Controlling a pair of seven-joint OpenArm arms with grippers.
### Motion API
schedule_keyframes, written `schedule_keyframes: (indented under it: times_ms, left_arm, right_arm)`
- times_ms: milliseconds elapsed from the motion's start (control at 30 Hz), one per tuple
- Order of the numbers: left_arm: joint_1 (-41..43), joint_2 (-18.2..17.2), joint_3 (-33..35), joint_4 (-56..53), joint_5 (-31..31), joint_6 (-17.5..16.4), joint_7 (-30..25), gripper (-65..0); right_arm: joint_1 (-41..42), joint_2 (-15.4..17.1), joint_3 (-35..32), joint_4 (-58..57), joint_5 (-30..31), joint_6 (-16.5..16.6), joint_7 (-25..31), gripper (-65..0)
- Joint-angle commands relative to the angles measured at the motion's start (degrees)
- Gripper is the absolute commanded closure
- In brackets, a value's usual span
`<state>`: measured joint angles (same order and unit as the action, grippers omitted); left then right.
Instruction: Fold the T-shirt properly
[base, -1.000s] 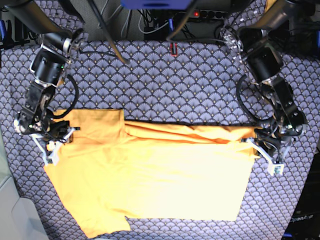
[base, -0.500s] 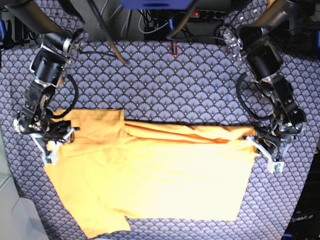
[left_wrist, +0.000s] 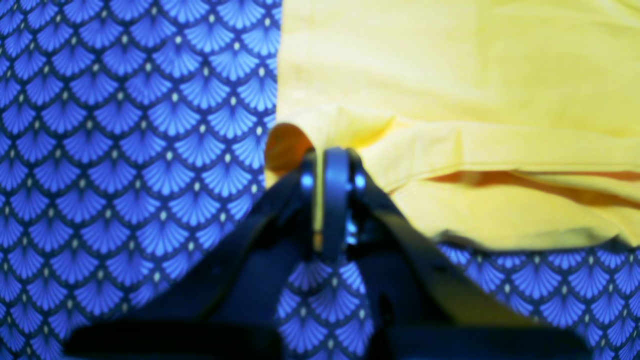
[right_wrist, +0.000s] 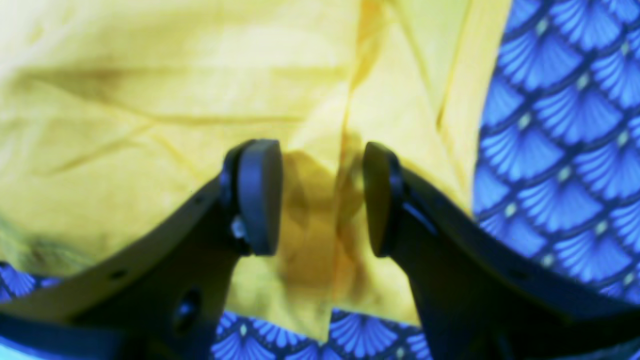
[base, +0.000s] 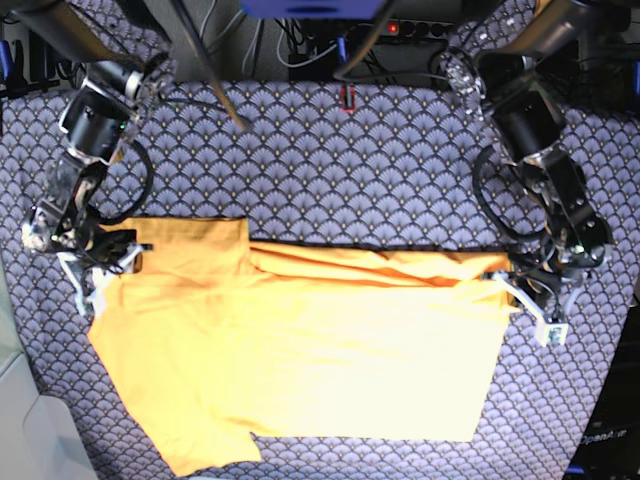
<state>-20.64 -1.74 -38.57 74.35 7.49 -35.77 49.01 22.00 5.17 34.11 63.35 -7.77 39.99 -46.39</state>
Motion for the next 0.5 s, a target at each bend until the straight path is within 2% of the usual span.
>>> schedule_keyframes:
  times_ms: [0,133,200,367,467]
  left_arm:
    - [-1.5,-0.4,0.1,1.1,-0.8,-0.1,-1.2,0.0]
    - [-1.5,-0.4,0.1,1.1,-0.8,-0.1,-1.2,0.0]
    - [-1.5,-0.4,0.1,1.1,-0.8,-0.1,-1.1,0.0]
    - [-1.1,-0.5,0.2,1.1,-0.8,-0.1,-1.2,0.0]
    - [-1.1,-0.5,0.2,1.1,-0.8,-0.1,-1.2,0.0]
  right_arm:
    - [1.5,-0.1,-0.2,1.0,0.9,0.0,1.0,-27.7]
    - [1.5,-0.6,-0.2,1.0,0.9,0.0,1.0,-25.6]
    - [1.5,-0.6,-0.2,1.0,0.9,0.0,1.0,-21.0]
    - [2.0,-0.6,-0.3,1.0,0.9,0.0,1.0,-4.5]
    - [2.7,-0.5,-0.3,1.0,0.9,0.0,1.1,-0.7]
